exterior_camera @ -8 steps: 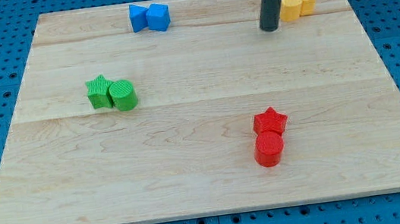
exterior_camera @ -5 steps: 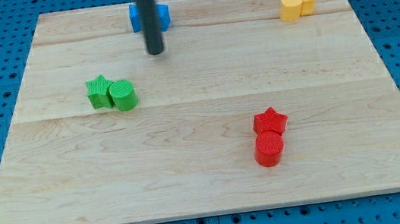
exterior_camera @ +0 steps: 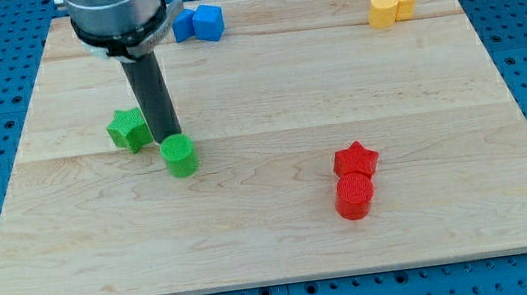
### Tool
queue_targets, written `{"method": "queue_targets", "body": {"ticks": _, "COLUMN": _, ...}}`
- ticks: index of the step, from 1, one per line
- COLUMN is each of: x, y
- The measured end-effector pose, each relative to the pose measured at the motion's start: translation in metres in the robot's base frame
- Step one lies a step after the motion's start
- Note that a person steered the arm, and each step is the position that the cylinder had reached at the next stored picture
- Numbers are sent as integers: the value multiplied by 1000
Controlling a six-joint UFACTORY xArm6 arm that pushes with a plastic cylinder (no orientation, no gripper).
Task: Move the green circle towards the bottom center of the board
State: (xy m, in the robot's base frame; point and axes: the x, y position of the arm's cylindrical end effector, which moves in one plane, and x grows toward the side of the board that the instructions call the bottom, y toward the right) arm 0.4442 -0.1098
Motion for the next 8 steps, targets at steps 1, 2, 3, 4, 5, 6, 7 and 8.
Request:
{"method": "queue_targets", "body": {"ticks": 1, "x": 20, "y": -7}}
{"method": "queue_targets", "body": {"ticks": 2, "x": 46, "y": -10}}
{"method": "queue_targets", "body": {"ticks": 3, "x": 65, "y": 43}}
{"method": "queue_targets", "body": {"ticks": 4, "x": 74, "y": 78}}
{"method": "queue_targets", "body": {"ticks": 5, "x": 102, "y": 63}}
{"method": "queue_targets", "body": {"ticks": 6, "x": 131, "y": 72}}
{"method": "queue_targets", "body": {"ticks": 7, "x": 127, "y": 102}}
{"method": "queue_targets", "body": {"ticks": 8, "x": 109, "y": 121}}
